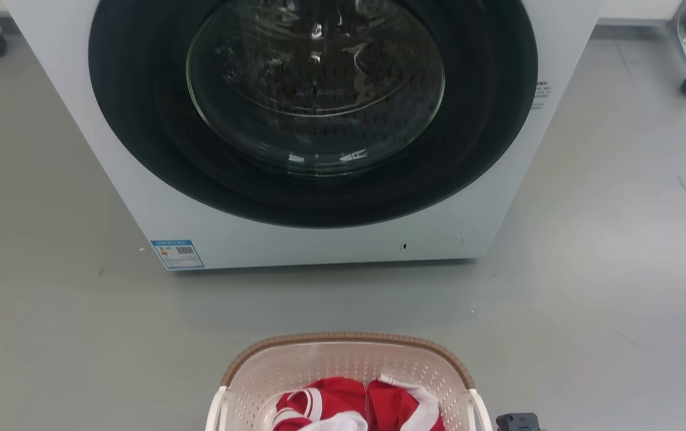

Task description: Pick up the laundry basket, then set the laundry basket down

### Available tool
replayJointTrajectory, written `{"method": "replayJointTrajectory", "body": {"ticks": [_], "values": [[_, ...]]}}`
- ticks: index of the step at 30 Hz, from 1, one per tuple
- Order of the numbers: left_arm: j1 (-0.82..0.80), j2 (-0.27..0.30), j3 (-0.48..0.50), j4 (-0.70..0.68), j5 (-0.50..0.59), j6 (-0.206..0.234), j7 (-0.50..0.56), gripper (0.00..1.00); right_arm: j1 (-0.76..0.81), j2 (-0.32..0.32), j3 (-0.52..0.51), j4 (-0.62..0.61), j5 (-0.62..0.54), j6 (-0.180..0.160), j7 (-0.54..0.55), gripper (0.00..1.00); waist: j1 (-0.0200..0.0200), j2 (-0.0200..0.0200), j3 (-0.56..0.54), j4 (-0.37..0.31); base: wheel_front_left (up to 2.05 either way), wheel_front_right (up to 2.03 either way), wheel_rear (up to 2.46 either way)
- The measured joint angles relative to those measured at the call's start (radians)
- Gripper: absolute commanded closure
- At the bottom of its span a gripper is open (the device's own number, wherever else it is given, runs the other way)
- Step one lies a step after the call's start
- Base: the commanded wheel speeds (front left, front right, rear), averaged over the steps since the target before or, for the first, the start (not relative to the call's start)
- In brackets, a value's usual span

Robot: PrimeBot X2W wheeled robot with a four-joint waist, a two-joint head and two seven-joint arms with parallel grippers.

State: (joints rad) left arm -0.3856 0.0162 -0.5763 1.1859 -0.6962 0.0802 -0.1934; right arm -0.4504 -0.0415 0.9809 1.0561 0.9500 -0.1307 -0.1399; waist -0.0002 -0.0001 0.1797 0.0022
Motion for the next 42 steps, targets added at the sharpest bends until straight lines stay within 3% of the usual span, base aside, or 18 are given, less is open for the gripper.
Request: {"method": "replayJointTrajectory", "body": {"ticks": [20,42], "values": [[0.113,0.008,-0.08,-0.051,-0.1,0.018,0.095,1.0,0.108,-0.001,0.046,0.025,0.066,-0.001,0.068,1.0,0.0001,0.0,-0.148,0.006,0.0,0.0,0.0],[0.109,0.012,-0.117,-0.058,-0.135,0.035,0.157,1.0,0.089,0.0,0.077,0.044,0.108,-0.001,0.122,1.0,0.0002,0.0002,-0.183,0.012,0.0,0.0,0.0]]}}
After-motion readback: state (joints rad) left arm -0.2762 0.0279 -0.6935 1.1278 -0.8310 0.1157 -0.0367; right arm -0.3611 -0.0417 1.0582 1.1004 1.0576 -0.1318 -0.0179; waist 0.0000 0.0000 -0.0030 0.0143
